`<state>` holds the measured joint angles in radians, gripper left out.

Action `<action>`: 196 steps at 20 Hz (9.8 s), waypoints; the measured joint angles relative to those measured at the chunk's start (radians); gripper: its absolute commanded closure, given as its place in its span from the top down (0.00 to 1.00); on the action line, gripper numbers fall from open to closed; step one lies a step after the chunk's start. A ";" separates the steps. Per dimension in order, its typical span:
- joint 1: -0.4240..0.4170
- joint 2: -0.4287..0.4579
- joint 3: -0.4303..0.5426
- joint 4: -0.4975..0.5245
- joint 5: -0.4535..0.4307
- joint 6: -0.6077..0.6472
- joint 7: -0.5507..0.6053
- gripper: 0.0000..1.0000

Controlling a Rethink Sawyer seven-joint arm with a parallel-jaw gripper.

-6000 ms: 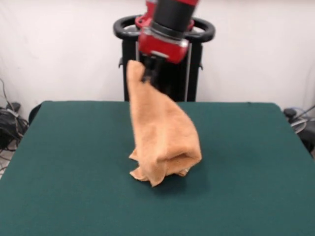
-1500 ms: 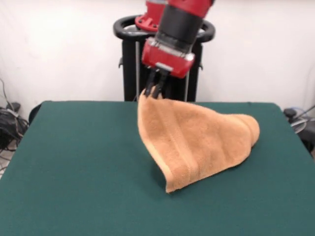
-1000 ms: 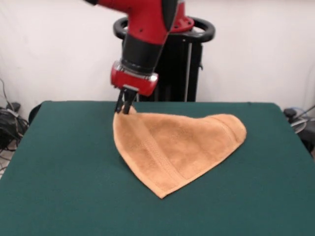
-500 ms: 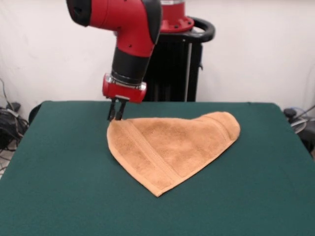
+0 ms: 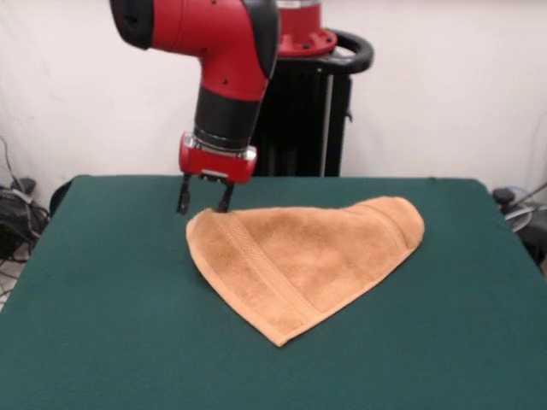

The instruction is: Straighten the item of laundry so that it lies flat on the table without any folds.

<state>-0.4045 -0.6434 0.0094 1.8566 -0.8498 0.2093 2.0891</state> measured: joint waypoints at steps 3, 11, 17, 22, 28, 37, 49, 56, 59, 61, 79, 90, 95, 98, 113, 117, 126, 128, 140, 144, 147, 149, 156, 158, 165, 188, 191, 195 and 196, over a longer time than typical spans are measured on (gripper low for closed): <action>0.007 -0.050 0.020 0.003 0.056 0.051 0.000 1.00; 0.080 -0.158 0.049 -0.018 0.169 0.230 0.000 1.00; 0.118 -0.159 0.056 -0.056 0.209 0.273 0.000 1.00; 0.177 -0.089 0.056 -0.119 0.209 0.255 0.000 1.00; 0.221 0.010 0.056 -0.188 0.211 0.187 0.000 1.00; 0.292 0.203 0.014 -0.319 0.221 0.028 0.000 1.00; 0.371 0.300 -0.078 -0.432 0.225 -0.007 0.000 1.00; 0.385 0.307 -0.086 -0.454 0.227 0.028 0.000 1.00; 0.385 0.309 -0.081 -0.468 0.243 0.071 0.000 1.00; 0.384 0.310 -0.076 -0.478 0.254 0.103 0.000 1.00; 0.302 0.308 0.027 -0.532 0.312 0.319 0.000 1.00; 0.235 0.260 0.044 -0.479 0.310 0.318 0.000 1.00; 0.187 0.246 0.043 -0.470 0.262 0.318 0.000 1.00; 0.183 0.254 0.044 -0.470 0.241 0.312 0.000 1.00; 0.117 0.262 0.101 -0.448 0.241 0.291 0.000 1.00; 0.071 0.248 0.143 -0.422 0.248 0.291 0.000 1.00; -0.002 0.232 0.231 -0.360 0.249 0.291 0.000 1.00; -0.009 0.232 0.246 -0.353 0.249 0.291 0.000 1.00; -0.007 0.245 0.268 -0.363 0.250 0.292 0.000 0.00; 0.026 0.245 0.253 -0.375 0.234 0.292 0.000 0.00; 0.056 0.243 0.242 -0.378 0.222 0.292 0.000 0.00; 0.062 0.243 0.242 -0.379 0.222 0.292 0.000 0.00; 0.069 0.245 0.245 -0.381 0.226 0.293 0.000 0.00; 0.069 0.246 0.246 -0.382 0.232 0.293 0.000 0.00; 0.081 0.258 0.288 -0.384 0.306 0.292 0.000 0.00; 0.423 0.284 0.299 -0.400 0.594 0.292 0.000 0.00; 0.452 0.308 0.290 -0.435 0.610 0.292 0.000 0.00; 0.463 0.322 0.285 -0.467 0.621 0.309 0.000 1.00; 0.464 0.322 0.285 -0.469 0.623 0.310 0.000 1.00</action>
<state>0.0591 -0.3211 0.2944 1.3881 -0.2264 0.5197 2.0891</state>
